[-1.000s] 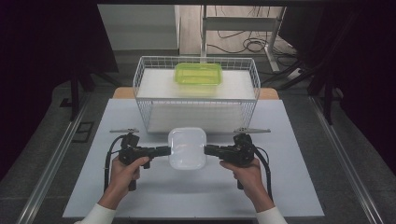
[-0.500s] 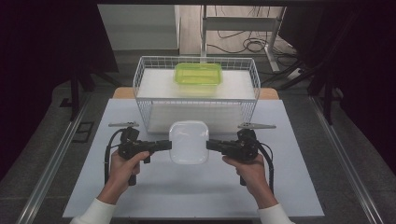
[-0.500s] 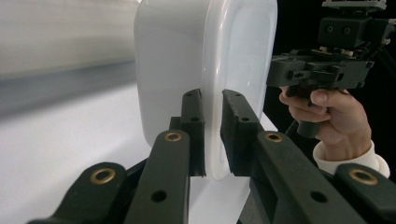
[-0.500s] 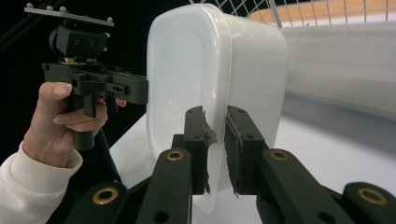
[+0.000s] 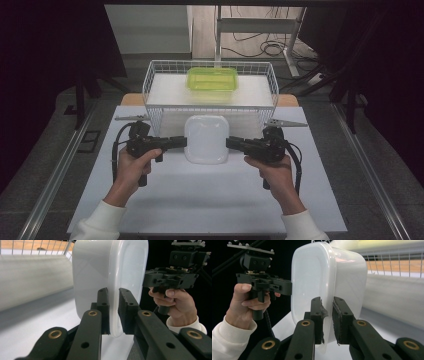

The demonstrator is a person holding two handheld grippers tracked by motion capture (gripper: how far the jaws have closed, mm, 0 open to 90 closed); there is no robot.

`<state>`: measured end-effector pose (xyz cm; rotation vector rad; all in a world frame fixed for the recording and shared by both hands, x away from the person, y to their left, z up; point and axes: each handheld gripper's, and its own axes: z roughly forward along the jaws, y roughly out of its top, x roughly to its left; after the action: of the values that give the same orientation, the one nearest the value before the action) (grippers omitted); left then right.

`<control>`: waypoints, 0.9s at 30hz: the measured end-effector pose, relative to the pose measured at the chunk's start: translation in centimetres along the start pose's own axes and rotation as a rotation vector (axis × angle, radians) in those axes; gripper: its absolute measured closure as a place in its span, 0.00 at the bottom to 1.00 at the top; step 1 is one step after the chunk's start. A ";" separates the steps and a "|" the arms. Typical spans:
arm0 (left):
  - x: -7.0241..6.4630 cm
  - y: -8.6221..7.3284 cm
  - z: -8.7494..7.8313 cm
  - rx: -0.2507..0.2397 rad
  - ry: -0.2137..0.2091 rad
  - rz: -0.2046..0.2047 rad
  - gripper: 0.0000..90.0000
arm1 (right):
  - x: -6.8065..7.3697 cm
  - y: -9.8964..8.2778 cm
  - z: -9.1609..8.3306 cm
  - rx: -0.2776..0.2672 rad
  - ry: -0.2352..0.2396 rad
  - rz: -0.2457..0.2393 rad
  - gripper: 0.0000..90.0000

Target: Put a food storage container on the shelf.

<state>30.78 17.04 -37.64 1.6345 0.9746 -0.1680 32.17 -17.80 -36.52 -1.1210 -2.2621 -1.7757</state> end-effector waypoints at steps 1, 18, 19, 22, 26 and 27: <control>-0.1 0.3 -0.1 -0.002 0.003 0.005 0.89 | 0.1 0.2 0.0 -0.004 0.001 0.000 0.87; -0.9 3.8 -0.9 -0.035 0.015 0.043 0.89 | 0.7 3.9 -0.2 -0.032 0.005 -0.036 0.87; -1.0 4.0 -1.0 -0.039 0.017 0.043 0.89 | 0.8 4.2 -0.3 -0.033 0.002 -0.043 0.87; -1.2 4.6 -1.0 -0.046 0.014 0.047 0.89 | 1.1 4.9 -0.4 -0.037 -0.002 -0.057 0.87; -1.5 5.6 -1.1 -0.053 0.015 0.058 0.88 | 1.2 5.9 -0.6 -0.043 -0.001 -0.070 0.87; -1.5 5.8 -1.1 -0.054 0.015 0.061 0.88 | 1.2 6.1 -0.7 -0.044 -0.001 -0.073 0.87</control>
<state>33.27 17.33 -32.03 1.6160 0.9318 -0.0874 34.46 -17.35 -30.72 -1.0599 -2.3038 -1.8604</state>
